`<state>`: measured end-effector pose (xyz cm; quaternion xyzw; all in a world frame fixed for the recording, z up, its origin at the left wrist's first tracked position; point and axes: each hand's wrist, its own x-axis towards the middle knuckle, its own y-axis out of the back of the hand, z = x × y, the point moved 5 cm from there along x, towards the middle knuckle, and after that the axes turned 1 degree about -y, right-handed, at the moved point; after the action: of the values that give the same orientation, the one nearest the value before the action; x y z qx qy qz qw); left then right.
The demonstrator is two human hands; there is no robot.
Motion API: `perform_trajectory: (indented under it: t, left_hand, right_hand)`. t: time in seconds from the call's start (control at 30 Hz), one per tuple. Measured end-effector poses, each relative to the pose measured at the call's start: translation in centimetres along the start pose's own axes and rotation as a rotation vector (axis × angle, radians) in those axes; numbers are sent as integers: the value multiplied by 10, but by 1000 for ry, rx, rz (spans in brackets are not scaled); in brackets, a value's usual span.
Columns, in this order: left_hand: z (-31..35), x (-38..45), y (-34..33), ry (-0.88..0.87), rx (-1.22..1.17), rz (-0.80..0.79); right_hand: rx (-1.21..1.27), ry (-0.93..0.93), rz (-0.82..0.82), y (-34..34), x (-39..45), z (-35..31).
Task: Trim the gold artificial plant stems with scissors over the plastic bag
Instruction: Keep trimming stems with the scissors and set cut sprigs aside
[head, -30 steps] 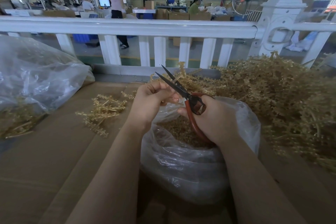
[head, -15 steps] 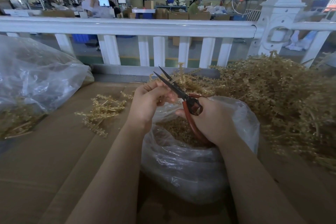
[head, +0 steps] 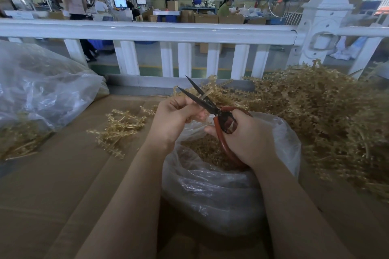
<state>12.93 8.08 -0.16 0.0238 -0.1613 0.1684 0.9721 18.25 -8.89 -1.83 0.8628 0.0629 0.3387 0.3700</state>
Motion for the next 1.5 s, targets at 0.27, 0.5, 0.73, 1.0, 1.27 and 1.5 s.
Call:
perform_trajectory:
  t: [0.27,0.5,0.73,1.0,1.27,1.5]
  left_hand:
    - [1,0,-2,10,-6,-19]
    - [-3,0,-4,61,-145,6]
    - [-6,3,5,62,-170,130]
    - [-6,4,17,9,-205,301]
    - [-10,3,-16,36,100,7]
    - [-6,-3,-27,19,201,-83]
  right_hand:
    - [28,-28,-97,-8,2,4]
    - [107,-47,-142,-9,1,6]
    - [67,-22,-107,-6,-1,5]
    - [166,-111,-20,-4,-1,10]
    - [629,-166,81,-2,3,13]
    - [689,-175,71,-8,4,15]
